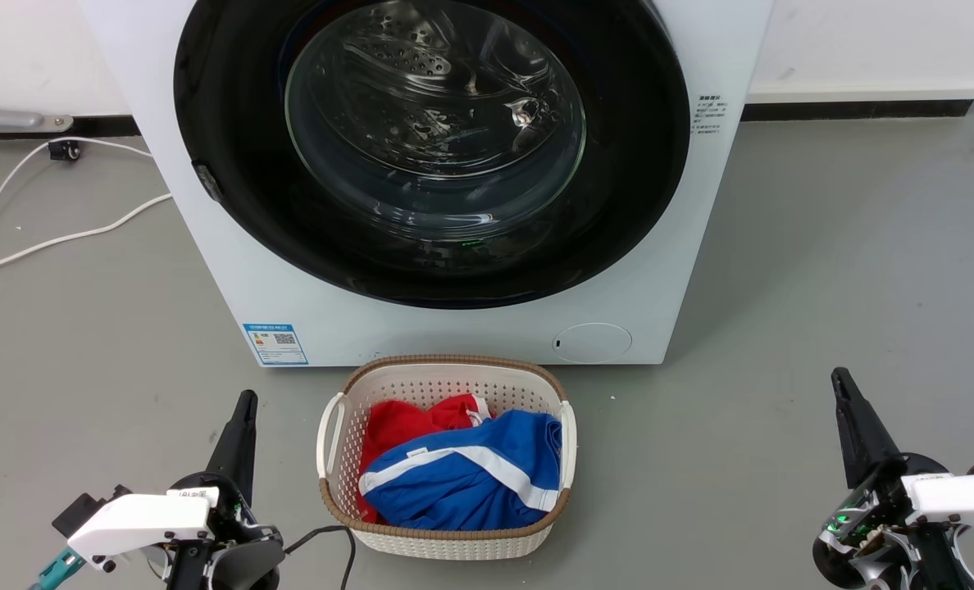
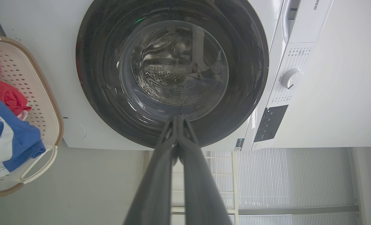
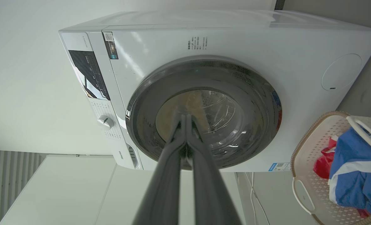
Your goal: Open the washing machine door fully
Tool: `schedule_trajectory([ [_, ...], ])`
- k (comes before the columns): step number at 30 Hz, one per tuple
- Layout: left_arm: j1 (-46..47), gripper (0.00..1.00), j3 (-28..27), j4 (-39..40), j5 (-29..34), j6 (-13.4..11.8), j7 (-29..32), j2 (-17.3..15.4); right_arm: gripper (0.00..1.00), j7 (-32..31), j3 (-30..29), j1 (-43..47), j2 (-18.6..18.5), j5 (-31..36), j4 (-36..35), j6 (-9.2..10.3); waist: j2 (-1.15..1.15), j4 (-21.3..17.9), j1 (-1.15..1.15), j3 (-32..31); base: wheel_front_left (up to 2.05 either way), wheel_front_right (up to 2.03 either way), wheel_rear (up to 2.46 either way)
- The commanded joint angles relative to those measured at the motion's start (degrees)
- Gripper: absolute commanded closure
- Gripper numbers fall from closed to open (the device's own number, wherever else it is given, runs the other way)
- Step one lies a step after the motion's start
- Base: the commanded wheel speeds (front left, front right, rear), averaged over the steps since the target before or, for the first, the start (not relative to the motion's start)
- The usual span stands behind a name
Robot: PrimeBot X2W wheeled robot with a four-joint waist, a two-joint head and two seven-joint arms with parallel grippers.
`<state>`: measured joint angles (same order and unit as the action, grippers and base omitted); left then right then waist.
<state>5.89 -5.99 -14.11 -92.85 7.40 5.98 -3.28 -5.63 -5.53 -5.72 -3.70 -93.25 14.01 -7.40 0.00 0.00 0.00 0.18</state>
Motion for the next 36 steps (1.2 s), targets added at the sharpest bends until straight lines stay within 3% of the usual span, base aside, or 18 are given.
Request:
schedule_trajectory([
  [1,0.56,1.0,-0.15,-0.05,0.44,0.16,0.37,0.05,1.0,-0.27,-0.12,-0.72,0.17,0.31,0.06,-0.17,0.0,0.0,0.0,0.0,0.0,0.0,0.0],
  [23,0.58,1.0,-0.29,-0.05,0.39,0.16,0.44,0.16,1.0,-0.42,-0.38,-0.75,0.35,0.62,0.07,-0.17,0.0,0.0,0.0,0.0,0.0,0.0,0.0],
  [24,-0.08,0.0,-0.12,-0.18,0.34,-0.01,0.15,0.11,0.0,-0.28,-0.27,0.09,0.2,0.12,0.14,0.0,0.0,0.0,0.0,0.0,0.0,0.0,0.0],
  [36,-1.14,0.0,3.03,0.9,2.04,-0.04,-2.52,-0.03,0.0,2.47,1.93,2.1,0.38,1.53,-1.07,0.0,0.0,0.03,0.0,-0.02,0.0,0.0,0.0],
])
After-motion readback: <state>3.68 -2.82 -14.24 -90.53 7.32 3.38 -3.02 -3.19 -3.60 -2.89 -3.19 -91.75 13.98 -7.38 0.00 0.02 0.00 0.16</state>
